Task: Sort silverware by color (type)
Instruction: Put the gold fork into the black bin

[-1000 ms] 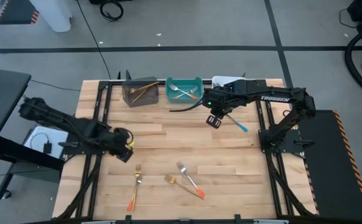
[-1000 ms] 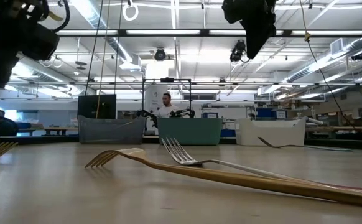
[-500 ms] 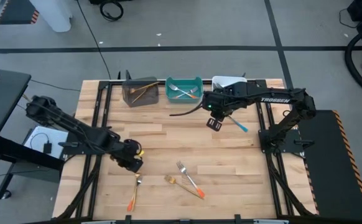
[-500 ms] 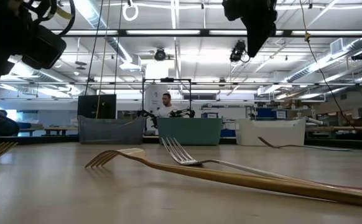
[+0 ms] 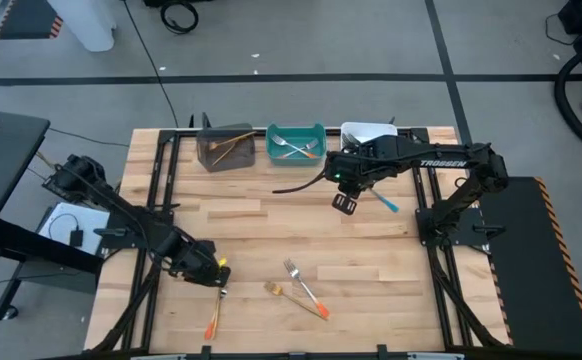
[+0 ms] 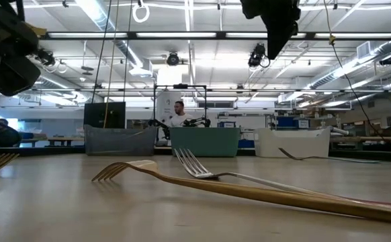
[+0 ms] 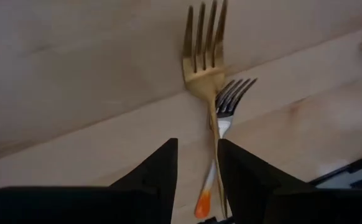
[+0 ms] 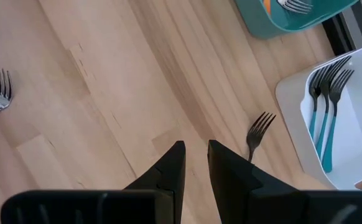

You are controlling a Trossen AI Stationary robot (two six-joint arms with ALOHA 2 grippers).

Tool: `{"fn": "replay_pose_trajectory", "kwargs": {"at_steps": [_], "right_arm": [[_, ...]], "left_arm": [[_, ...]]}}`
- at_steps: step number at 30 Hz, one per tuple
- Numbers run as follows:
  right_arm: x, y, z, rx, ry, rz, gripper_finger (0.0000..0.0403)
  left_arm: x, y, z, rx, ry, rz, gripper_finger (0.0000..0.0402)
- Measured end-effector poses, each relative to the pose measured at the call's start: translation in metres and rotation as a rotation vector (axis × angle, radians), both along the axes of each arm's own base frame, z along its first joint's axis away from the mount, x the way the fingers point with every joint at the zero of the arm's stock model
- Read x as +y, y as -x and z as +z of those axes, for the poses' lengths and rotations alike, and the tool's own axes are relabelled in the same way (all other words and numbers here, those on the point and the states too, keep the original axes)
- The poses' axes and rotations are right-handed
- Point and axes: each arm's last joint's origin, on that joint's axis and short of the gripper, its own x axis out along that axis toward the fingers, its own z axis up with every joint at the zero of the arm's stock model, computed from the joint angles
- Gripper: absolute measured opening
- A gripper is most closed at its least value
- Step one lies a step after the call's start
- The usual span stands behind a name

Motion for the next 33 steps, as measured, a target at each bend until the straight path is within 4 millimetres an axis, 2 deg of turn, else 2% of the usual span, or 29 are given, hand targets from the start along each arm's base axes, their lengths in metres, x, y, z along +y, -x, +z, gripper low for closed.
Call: {"fn": "replay_pose_trajectory", "kwargs": {"at_steps": [10,22,26,33], "right_arm": [[0.000,0.000,0.000,-0.002,-0.002,-0.009,0.0077],[0.000,0.000,0.000,-0.004,-0.005,-0.018,0.0077],[0.000,0.000,0.000,-0.003,-0.005,-0.018,0.0077],[0.000,-0.001,0.000,-0.011,-0.003,-0.016,0.0077]], "left_arm": [[-0.014,-0.013,-0.016,-0.038,0.017,-0.010,0.0123],[-0.017,-0.018,-0.037,0.035,-0.028,-0.011,0.0120],[-0.017,-0.017,-0.038,0.035,-0.032,-0.022,0.0097],[-0.017,-0.017,-0.035,0.009,-0.027,-0.046,0.0019]]}}
